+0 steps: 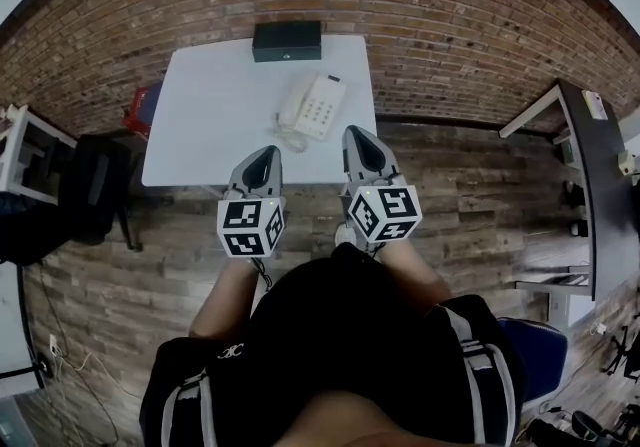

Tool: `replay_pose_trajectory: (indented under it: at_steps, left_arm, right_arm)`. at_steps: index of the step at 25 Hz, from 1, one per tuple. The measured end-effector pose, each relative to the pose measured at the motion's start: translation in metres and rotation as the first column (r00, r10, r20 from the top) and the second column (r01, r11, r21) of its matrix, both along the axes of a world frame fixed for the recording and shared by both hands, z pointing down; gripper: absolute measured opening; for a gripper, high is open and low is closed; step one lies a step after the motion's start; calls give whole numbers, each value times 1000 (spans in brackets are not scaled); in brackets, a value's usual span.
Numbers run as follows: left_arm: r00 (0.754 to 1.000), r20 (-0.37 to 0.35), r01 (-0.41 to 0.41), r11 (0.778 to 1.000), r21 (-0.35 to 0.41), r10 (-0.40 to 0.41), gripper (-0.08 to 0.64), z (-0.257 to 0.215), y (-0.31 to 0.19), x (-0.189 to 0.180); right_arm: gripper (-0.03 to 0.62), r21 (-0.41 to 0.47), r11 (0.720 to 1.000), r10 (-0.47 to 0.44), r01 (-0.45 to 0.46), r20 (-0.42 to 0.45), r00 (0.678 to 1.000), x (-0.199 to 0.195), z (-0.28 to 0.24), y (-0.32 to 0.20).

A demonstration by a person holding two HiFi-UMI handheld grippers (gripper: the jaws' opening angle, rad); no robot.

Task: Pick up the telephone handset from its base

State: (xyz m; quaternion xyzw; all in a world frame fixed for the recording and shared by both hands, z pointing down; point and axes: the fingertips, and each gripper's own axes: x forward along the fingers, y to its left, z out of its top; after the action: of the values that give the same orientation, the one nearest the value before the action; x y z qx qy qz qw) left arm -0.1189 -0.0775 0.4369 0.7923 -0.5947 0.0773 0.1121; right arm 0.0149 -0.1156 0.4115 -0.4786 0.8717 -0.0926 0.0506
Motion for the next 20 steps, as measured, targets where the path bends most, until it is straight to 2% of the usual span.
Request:
replay_pose_trajectory:
  at_steps: [20]
  left_arm:
    - [988, 26, 153, 987, -42, -152, 2, 2, -128, 33]
  right_arm:
    - [-2, -44, 984, -172, 172, 1, 985, 24, 9, -138]
